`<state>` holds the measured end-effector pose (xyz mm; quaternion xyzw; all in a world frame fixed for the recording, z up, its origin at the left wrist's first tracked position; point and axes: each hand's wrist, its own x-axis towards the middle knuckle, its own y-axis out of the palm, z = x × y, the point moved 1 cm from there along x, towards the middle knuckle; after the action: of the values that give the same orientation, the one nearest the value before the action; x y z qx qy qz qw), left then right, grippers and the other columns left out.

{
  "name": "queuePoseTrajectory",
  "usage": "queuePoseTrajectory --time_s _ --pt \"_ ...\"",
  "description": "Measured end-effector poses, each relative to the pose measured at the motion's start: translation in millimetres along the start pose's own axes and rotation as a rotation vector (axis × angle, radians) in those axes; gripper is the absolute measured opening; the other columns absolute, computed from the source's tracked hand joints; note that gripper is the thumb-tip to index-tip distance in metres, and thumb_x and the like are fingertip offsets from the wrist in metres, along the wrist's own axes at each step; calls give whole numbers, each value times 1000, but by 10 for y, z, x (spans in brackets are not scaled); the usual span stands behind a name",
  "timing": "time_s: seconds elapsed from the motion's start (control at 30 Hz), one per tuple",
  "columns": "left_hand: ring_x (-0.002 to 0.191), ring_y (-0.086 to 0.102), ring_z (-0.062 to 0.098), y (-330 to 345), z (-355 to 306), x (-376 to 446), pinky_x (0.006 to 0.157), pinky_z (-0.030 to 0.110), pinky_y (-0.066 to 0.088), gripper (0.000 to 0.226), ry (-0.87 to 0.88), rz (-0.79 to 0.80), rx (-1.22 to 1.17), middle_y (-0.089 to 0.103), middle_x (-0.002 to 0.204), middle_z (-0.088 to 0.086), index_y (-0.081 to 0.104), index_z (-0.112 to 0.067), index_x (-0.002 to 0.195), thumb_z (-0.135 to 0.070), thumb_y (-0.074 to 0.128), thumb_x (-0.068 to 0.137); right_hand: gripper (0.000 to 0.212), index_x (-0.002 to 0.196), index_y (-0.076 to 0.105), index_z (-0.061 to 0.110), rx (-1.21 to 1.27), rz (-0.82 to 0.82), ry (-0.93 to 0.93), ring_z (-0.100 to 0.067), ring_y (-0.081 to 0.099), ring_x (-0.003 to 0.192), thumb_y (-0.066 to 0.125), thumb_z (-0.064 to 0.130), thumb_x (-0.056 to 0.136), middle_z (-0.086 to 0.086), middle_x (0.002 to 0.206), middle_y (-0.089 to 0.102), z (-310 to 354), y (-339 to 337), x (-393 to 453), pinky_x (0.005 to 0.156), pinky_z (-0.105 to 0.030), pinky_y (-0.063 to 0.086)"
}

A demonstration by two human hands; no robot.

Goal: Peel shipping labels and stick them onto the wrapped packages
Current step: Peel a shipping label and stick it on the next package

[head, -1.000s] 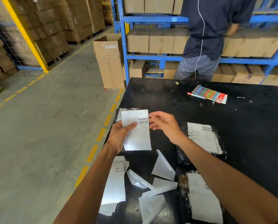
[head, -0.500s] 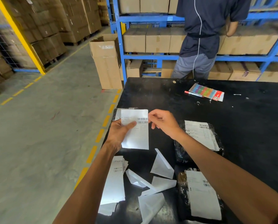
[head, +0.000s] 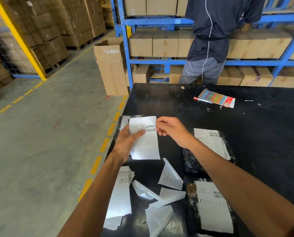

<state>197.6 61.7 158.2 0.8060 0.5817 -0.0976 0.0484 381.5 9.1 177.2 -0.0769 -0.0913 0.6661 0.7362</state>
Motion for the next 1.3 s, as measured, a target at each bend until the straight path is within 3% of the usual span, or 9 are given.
queuePoseTrajectory --time_s 0.13,0.2,0.27,0.43,0.67,0.8,0.93,1.17,1.3 --pt "110 51 20 109 -84 -37 91 34 51 73 339 -244 253 45 131 6 41 -16 133 -16 83 75 16 93 65 0 27 -58 -10 -7 56 61 53 9 98 3 68 61 -11 66 25 61 -23 45" --pt "98 58 22 140 -153 -69 82 32 54 47 547 -273 285 56 116 7 53 -12 117 -13 79 78 15 91 66 5 9 -69 -24 -9 57 62 54 10 98 2 69 61 -4 106 31 61 -25 45" --pt "87 65 19 179 -236 -97 77 27 55 17 600 -175 248 67 96 1 63 -11 99 -13 73 85 15 88 67 12 -21 -75 -56 -10 58 63 55 10 97 2 70 63 9 143 33 61 -26 45" --pt "80 69 21 192 -257 -2 81 35 58 5 507 -19 193 71 80 4 70 -9 85 -13 71 87 12 91 68 12 -165 -70 -143 -7 62 63 57 12 96 5 73 67 25 198 27 64 -16 49" --pt "80 71 24 164 -203 67 79 37 60 10 376 -46 168 73 81 4 72 -20 79 -13 72 86 12 87 66 13 -274 -70 -207 -10 64 64 59 6 93 -2 73 68 7 207 -6 68 -16 50" --pt "80 69 25 173 -228 29 75 32 60 9 135 -14 -213 71 82 11 71 -6 82 -1 67 87 12 83 67 11 -265 -114 -181 -5 62 61 59 4 90 3 66 66 -9 206 18 68 -16 49" --pt "77 68 22 131 -171 48 68 29 59 5 -81 -9 -603 70 83 13 68 0 90 0 68 85 14 82 64 16 -166 -170 -54 -8 62 65 56 10 92 -2 71 68 -106 198 49 72 -29 52" --pt "86 69 22 200 -49 48 75 24 57 9 106 -47 -516 72 94 15 72 -1 91 2 64 88 19 107 62 14 103 -169 -33 -14 71 82 57 29 98 -3 94 71 -78 319 52 76 -22 55" --pt "91 71 24 207 -24 67 81 27 56 12 170 -35 -406 73 98 17 74 -3 95 -2 64 90 24 108 62 9 63 -225 -70 -16 73 82 62 29 95 -10 101 70 -74 336 93 79 -26 59"
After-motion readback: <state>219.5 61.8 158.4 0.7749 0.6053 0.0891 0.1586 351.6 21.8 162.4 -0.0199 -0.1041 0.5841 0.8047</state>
